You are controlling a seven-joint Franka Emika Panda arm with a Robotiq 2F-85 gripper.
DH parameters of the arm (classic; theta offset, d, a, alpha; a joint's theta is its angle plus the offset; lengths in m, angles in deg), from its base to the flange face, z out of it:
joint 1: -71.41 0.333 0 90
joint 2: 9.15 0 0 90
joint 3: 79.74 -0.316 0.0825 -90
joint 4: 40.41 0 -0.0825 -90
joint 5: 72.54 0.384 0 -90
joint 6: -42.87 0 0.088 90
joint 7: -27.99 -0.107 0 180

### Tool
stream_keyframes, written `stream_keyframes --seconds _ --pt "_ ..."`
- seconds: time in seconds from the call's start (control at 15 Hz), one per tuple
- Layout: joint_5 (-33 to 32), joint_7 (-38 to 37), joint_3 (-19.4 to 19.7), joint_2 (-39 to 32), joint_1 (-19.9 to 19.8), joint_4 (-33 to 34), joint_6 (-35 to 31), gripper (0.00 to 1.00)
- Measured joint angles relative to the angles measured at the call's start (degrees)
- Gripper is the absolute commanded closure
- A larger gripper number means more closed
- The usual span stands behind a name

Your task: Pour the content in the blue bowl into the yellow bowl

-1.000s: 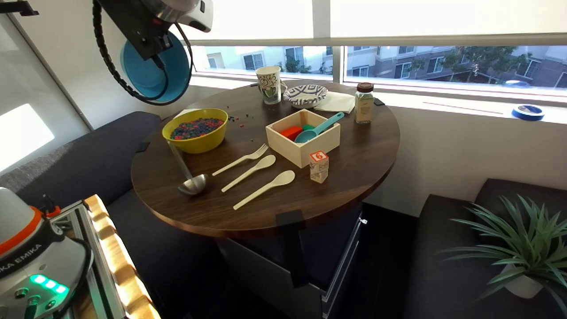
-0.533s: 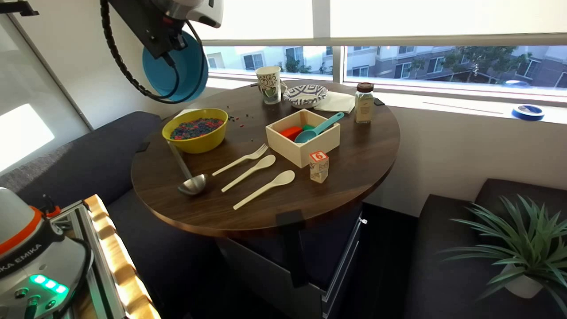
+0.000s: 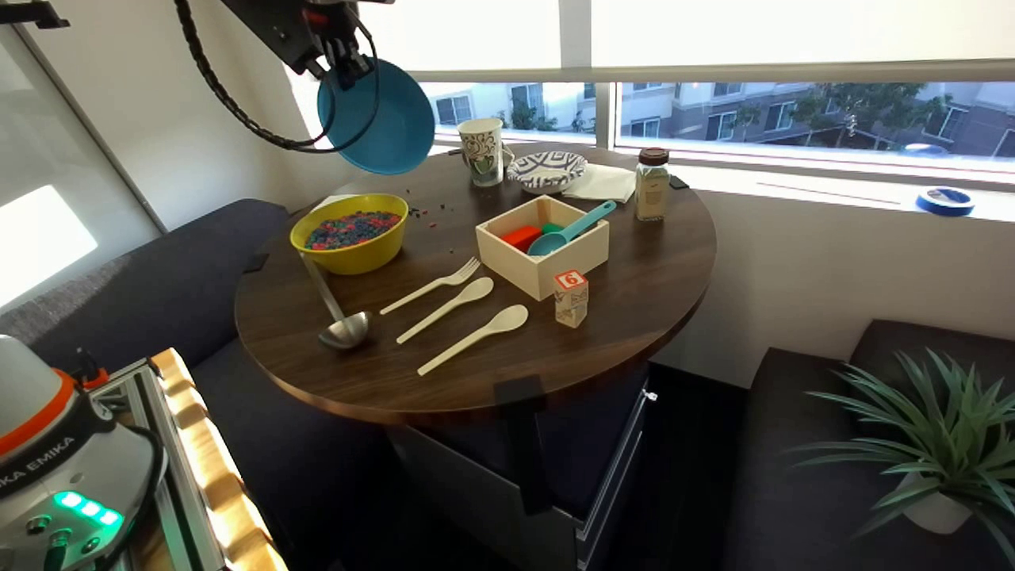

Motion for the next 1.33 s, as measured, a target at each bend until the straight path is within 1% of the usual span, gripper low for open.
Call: stream_keyframes --seconds 0.13,0.27,0.4,0.53,0.6,0.73,0.87,1.0,1.2,1.33 --pt "-4.29 -4.08 -1.86 -0.14 1.37 -0.75 -7.72 0.99" --pt "-10.22 -9.41 -3.26 -0.66 2.40 -1.21 -14.19 0.99" --pt "-17.89 -15.91 -4.14 -1.56 2.87 -1.41 -18.97 0.99" --pt "-27.17 -23.13 -5.00 -2.56 2.86 -1.69 -21.67 0.99" --pt "-32.00 -26.73 -6.05 -3.00 2.37 -1.79 -21.98 0.99" --pt "-41.77 -33.86 -9.52 -3.93 0.74 -1.83 -21.97 0.99" --pt "-50.94 -39.91 -11.55 -4.82 1.19 -1.82 -21.85 0.99" --pt "-58.69 -45.12 -13.06 -5.58 2.08 -1.75 -21.78 0.99" --pt "-67.25 -51.33 -14.11 -6.61 2.90 -1.53 -21.14 0.99" --pt "-69.49 -52.27 -14.05 -7.44 3.09 -1.41 -21.11 0.99"
